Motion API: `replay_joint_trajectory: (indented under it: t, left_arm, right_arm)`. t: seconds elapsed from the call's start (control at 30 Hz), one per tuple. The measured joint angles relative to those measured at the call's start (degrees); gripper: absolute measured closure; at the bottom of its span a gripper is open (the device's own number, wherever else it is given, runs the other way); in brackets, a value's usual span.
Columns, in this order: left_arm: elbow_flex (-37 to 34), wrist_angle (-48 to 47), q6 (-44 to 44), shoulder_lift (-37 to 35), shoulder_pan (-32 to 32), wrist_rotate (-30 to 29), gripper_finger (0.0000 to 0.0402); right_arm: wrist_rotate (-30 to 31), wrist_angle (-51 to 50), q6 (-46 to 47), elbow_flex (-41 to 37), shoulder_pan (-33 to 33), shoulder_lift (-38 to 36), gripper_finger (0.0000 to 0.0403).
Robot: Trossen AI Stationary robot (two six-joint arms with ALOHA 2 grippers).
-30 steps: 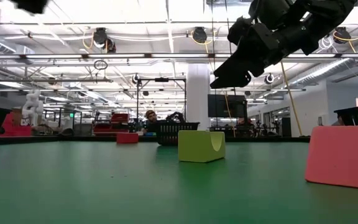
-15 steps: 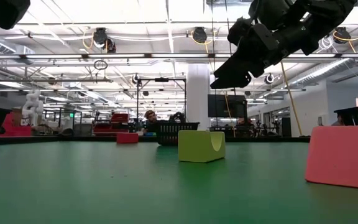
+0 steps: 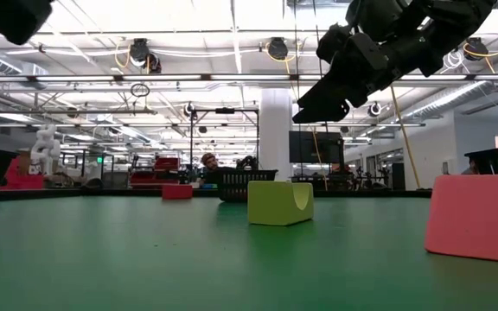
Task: Sort & place blocks by color
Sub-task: Put the green block into the bottom right black bin
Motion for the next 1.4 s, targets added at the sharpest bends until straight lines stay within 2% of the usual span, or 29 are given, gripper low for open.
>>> replay_joint_trajectory:
  t: [0.1, 0.27, 0.4, 0.5, 0.67, 0.8, 0.9, 1.07, 1.2, 1.4]
  left_arm:
    - [0.0, 0.0, 4.2, 0.0, 2.2, -0.2, 0.0084]
    - [0.0, 0.0, 18.0, 0.0, 5.7, -5.5, 0.0129]
    - [0.0, 1.3, 25.7, 0.0, 9.4, -7.1, 0.0159]
    - [0.0, 7.7, 34.0, 0.0, 11.5, -9.3, 0.0174]
    - [0.0, 24.6, 52.2, 0.0, 13.5, -17.3, 0.0190]
    - [0.0, 34.8, 65.4, 0.0, 15.5, -19.9, 0.0198]
    - [0.0, 39.3, 71.7, 0.0, 17.3, -21.1, 0.0205]
    - [0.0, 40.8, 77.8, 0.0, 20.1, -22.6, 0.0218]
    - [0.0, 42.2, 80.6, 0.0, 21.6, -22.6, 0.0227]
    - [0.0, 50.8, 88.7, 1.3, 21.6, -22.4, 0.0239]
  right_arm:
    - [0.0, -0.6, 0.0, 0.0, 0.0, 0.0, 0.0090]
    - [-1.5, -2.6, -2.6, 0.0, 0.3, 0.0, 0.0090]
    - [-3.0, -2.5, -3.3, 0.0, 1.2, 0.0, 0.0090]
    - [-3.1, -2.6, -3.2, 0.0, 2.4, 0.0, 0.0090]
    - [-2.7, -2.5, -2.7, 0.0, 6.2, 0.0, 0.0090]
    - [2.0, -3.1, -2.2, 0.0, 10.4, 0.0, 0.0090]
    - [6.0, -5.9, 0.6, 1.0, 14.0, 0.0, 0.0090]
    - [16.0, -12.3, 4.4, 4.8, 21.1, 0.0, 0.0090]
    - [23.1, -12.2, 8.1, 6.1, 26.0, 0.8, 0.0097]
    - [25.9, -12.4, 11.4, 9.2, 28.9, 8.8, 0.0126]
